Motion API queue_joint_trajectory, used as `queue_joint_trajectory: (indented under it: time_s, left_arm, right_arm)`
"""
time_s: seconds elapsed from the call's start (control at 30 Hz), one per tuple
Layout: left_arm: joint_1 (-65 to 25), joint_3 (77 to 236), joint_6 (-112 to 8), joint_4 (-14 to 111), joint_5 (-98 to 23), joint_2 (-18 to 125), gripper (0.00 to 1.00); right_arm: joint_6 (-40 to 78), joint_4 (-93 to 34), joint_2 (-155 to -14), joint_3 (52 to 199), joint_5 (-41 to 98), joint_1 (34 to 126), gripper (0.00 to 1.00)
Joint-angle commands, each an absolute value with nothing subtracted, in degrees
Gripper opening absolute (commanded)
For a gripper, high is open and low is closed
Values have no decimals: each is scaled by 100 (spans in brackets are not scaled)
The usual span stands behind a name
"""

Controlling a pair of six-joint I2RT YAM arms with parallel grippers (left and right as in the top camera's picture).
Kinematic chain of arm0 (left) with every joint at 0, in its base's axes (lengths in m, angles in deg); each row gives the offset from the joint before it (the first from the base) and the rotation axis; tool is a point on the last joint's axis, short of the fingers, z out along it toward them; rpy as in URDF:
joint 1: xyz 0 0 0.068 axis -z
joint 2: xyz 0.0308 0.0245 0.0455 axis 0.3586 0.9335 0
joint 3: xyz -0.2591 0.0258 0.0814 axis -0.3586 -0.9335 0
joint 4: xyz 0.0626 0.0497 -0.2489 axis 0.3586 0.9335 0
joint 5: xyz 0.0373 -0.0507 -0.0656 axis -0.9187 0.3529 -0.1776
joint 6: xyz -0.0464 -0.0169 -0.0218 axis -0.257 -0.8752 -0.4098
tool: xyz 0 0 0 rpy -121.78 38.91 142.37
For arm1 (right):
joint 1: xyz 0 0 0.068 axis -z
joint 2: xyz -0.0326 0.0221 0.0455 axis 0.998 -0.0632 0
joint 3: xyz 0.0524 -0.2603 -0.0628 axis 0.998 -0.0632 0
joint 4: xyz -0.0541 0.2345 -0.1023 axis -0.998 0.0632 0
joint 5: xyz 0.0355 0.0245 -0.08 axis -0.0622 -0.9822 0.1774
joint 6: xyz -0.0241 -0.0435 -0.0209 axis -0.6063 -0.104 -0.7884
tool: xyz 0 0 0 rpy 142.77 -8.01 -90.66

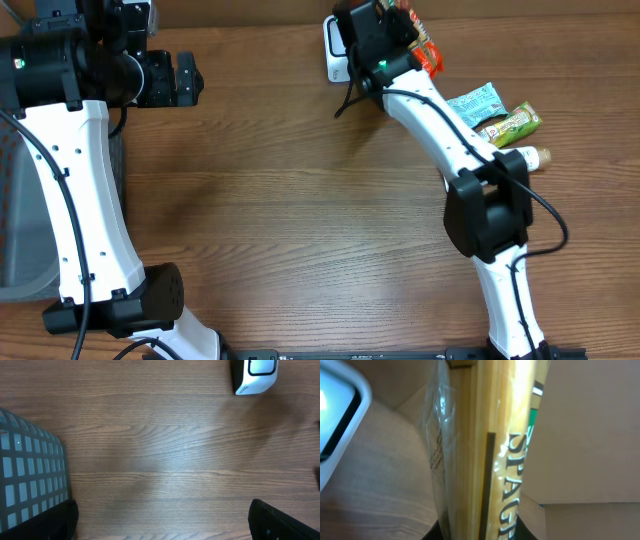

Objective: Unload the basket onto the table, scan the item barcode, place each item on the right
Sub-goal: 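Hold the spaghetti pack in front of the scanner, then carry the spaghetti pack right and lay it below the tube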

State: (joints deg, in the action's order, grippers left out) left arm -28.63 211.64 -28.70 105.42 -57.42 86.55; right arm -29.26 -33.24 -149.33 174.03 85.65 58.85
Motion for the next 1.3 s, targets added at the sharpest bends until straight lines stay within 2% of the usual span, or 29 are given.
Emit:
queue_joint_trajectory:
  time_s: [0.0,0.67,0.97,1.27]
  left_arm:
    - [-2887,21254,-2756,10535,-5699,8581,100]
    - [-2887,21254,-2756,10535,-5699,8581,100]
    - [-2887,21254,-2756,10535,-5699,8581,99]
    - [-2885,21254,-2756,10535,-5699,8581,100]
  right_arm:
    - [-3092,-3533,-15082,17554,9183,5769,4]
    - [-2753,-3883,-15492,17552,10346,5559,4]
    - [-2019,-3275,-15492,17552,10484,5557,4]
    - [-2008,-3212,-15490,17552,10492,5487,4]
